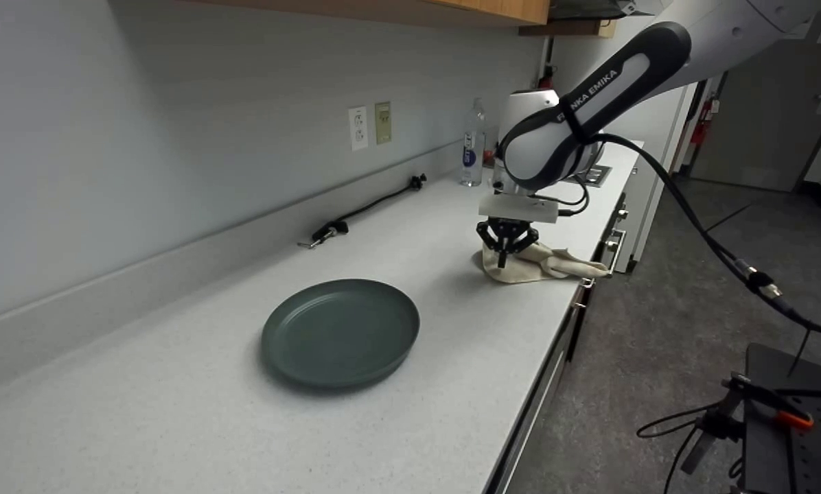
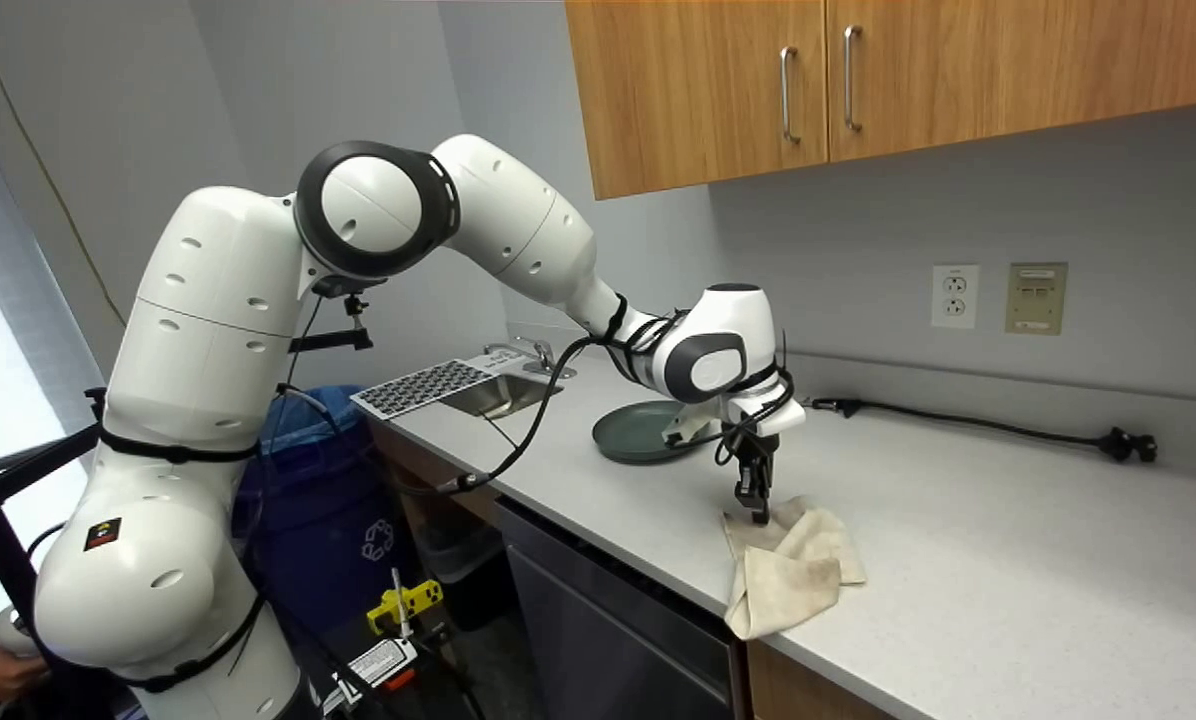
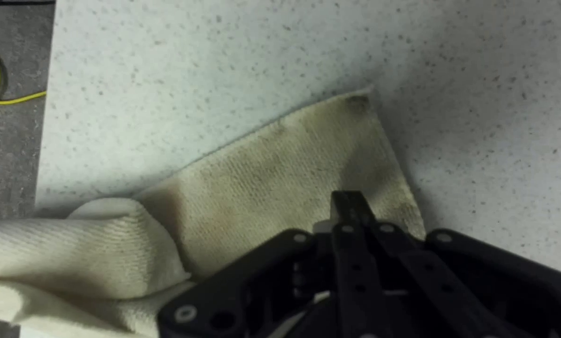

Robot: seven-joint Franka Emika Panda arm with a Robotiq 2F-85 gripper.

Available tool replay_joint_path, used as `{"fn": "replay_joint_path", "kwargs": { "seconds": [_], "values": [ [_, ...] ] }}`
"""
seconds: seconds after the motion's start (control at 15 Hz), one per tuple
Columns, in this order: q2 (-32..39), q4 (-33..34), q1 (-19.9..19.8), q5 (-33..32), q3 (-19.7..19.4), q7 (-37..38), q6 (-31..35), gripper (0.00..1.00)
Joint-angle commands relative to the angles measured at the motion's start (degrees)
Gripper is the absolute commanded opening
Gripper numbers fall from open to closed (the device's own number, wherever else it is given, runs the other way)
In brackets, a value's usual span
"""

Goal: Lay the white cloth flat on the countertop

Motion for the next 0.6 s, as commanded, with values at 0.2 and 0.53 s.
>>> {"fn": "replay_joint_path", "kwargs": {
  "seconds": [0.2,0.53],
  "values": [
    [2.56,1.96,0.24,1.66,-0.04,-1.64,-1.72,0.0],
    [3.38,3.71,0.64,2.68,1.89,-2.53,-2.52,0.0]
  ]
}}
